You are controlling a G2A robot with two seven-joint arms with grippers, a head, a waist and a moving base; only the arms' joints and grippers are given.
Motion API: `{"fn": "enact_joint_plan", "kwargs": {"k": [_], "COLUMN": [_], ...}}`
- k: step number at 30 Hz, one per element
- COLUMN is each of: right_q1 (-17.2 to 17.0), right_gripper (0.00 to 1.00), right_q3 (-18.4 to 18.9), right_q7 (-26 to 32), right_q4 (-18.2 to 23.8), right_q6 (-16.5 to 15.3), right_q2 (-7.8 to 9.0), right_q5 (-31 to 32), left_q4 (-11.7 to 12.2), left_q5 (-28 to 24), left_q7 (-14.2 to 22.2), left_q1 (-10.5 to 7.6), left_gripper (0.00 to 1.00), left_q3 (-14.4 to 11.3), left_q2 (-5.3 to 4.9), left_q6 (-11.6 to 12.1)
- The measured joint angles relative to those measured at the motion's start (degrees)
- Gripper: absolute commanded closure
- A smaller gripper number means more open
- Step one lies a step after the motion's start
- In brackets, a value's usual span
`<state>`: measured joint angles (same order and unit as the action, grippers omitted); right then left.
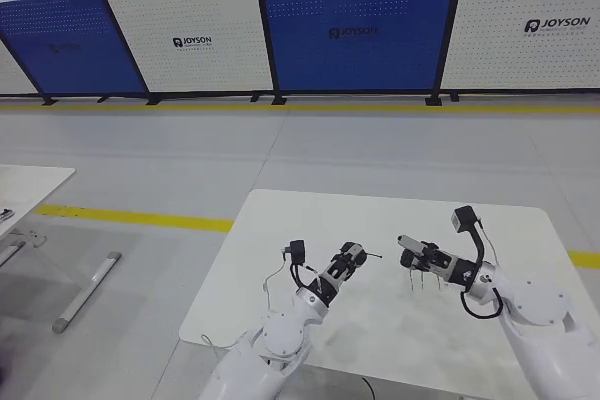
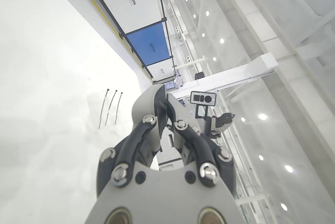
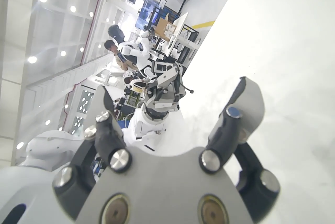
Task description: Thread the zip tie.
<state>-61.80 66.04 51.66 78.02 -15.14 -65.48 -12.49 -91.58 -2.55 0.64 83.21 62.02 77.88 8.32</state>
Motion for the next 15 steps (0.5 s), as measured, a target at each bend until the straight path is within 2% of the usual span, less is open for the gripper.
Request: {"fn": "enact_joint_plan", "kwargs": {"k": [10, 14, 15], "right_q1": [0.01, -0.29, -0.17], "right_gripper": [0.0, 0.0, 0.0], "right_q3": [-0.1, -0.87, -0.95], "right_q7": [-0.15, 1.05, 1.79], "right_q4": [0.04, 1.59, 1.86], "right_q6": [-0.4, -4.56, -4.74], "right_q2": [0.03, 0.15, 0.18], "right_q5": [0.6, 3.84, 3.99], "left_q4": [-0.41, -1.3, -1.71], "left_q5": [-1.07, -5.41, -6.67], "left_q7": [0.29, 0.64, 1.12], "left_q1": [0.27, 0.4, 0.52], "left_gripper": [1.0, 1.0, 1.0], "left_q3": [0.16, 0.7, 0.92], "left_q2": [-0.01, 0.1, 0.09], "left_q6": [-0.35, -1.68, -2.16]}}
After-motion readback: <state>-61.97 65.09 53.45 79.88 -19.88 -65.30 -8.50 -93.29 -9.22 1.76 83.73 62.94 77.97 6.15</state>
